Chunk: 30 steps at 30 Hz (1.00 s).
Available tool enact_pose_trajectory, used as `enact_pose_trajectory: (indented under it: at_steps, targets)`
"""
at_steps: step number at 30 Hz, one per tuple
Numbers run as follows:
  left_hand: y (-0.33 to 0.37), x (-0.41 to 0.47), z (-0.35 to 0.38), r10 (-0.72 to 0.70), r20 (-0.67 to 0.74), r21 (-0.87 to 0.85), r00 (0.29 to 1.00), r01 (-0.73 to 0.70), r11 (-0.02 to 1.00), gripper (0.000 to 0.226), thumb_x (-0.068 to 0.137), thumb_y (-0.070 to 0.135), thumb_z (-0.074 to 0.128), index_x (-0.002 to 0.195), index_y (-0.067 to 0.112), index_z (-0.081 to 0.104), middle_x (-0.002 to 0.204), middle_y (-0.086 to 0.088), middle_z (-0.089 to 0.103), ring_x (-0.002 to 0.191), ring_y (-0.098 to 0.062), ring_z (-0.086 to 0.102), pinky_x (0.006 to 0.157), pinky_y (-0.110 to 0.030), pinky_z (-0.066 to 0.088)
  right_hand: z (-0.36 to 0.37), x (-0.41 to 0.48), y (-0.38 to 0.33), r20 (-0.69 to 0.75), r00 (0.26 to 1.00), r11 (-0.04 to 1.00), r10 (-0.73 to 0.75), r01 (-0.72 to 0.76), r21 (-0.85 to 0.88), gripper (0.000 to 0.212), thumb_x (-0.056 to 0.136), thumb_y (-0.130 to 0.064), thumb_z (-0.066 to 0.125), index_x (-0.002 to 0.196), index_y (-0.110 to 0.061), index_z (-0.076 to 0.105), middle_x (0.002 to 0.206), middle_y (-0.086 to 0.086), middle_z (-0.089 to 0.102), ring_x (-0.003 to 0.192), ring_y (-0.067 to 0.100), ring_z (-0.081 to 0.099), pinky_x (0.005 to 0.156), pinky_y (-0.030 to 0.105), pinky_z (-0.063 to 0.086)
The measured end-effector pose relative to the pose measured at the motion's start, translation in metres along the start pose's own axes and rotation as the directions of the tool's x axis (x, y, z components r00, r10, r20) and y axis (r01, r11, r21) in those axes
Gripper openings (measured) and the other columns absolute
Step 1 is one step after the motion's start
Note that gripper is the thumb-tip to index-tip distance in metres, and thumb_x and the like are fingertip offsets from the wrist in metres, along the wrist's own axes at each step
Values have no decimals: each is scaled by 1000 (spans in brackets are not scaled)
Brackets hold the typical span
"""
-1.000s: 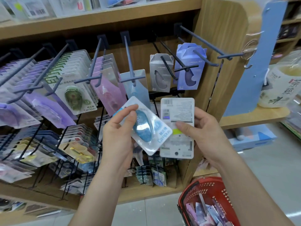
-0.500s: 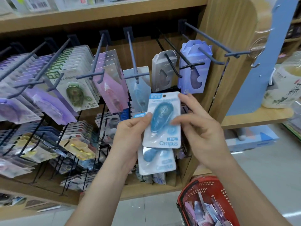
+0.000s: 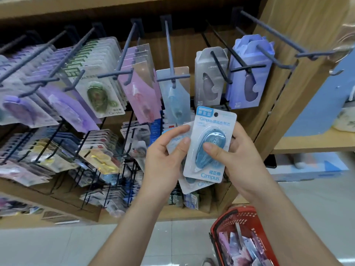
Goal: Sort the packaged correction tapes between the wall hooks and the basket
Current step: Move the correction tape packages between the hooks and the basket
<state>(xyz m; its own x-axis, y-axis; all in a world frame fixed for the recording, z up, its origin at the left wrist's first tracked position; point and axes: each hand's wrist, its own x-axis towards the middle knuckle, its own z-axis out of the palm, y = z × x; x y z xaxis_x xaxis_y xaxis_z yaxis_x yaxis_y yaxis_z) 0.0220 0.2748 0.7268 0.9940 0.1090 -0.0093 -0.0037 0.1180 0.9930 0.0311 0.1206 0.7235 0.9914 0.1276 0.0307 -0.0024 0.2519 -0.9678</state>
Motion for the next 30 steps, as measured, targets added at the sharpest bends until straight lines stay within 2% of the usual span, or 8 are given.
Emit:
enact_pose_trajectory:
  at_steps: [4, 6, 13, 16, 20, 24, 27, 30]
  targets:
    - [-1, 1, -7, 39, -88, 5, 995, -39, 999, 22, 91, 13, 65, 108, 26, 72, 111, 2, 74, 104, -19, 70, 83, -37, 59, 0, 5, 1, 43, 993, 988, -108, 112, -110, 92, 88, 2, 67, 144, -54, 18, 123, 0, 70, 108, 16, 69, 83, 35, 60]
    - [0, 2, -9, 55, -104, -16, 993, -57, 998, 24, 92, 6, 64, 108, 23, 71, 105, 5, 75, 98, -16, 72, 76, -29, 59, 1, 8, 0, 100, 981, 972, -168, 181, -148, 93, 89, 2, 67, 140, -61, 22, 132, 2, 64, 114, 17, 67, 89, 39, 59]
    - [2, 0, -27, 80, -184, -123, 980, -104, 987, 49, 88, -8, 62, 122, 27, 59, 108, -4, 75, 95, -19, 71, 78, -32, 58, 16, 15, 11, 150, 971, 958, -184, 212, -192, 44, 82, -16, 73, 119, -38, 63, 125, -12, 66, 116, 13, 63, 97, 44, 55]
    - [3, -7, -47, 37, -259, -166, 965, -83, 983, 29, 89, -5, 60, 105, 19, 62, 91, -2, 75, 79, -16, 70, 68, -29, 58, 28, 18, 15, 235, 962, 973, -136, 175, -154, 34, 78, -15, 71, 103, -38, 71, 115, -11, 71, 107, 12, 67, 91, 38, 58]
    - [3, -21, -84, -3, -404, -132, 915, -55, 990, 10, 91, 7, 64, 85, 15, 63, 72, 0, 69, 64, -15, 64, 59, -27, 55, 56, 24, 21, 331, 938, 971, -105, 169, -171, 32, 75, -13, 73, 91, -41, 73, 106, -14, 72, 101, 8, 66, 89, 37, 58]
    - [10, -38, -135, 48, -519, -47, 853, -84, 995, 22, 90, 13, 66, 71, 23, 70, 70, 0, 68, 65, -16, 63, 60, -30, 54, 99, 27, 32, 401, 913, 916, -75, 222, -333, 29, 77, -11, 79, 78, -38, 68, 93, -26, 68, 93, -2, 61, 90, 35, 54]
    - [22, -55, -173, 76, -527, -9, 846, -95, 995, 13, 82, 19, 71, 69, 23, 70, 72, -3, 70, 68, -18, 66, 61, -34, 56, 147, 18, 42, 437, 896, 840, -82, 298, -454, 45, 83, 5, 70, 71, -39, 67, 97, -14, 67, 95, -5, 57, 81, 9, 45]
    - [34, -70, -213, 84, -543, -43, 835, -128, 991, 8, 69, 26, 72, 72, 19, 70, 72, -3, 70, 68, -18, 66, 61, -32, 56, 196, 8, 55, 448, 890, 755, -84, 350, -554, 49, 86, 2, 63, 69, -43, 67, 104, 1, 67, 99, 7, 58, 85, 19, 48]
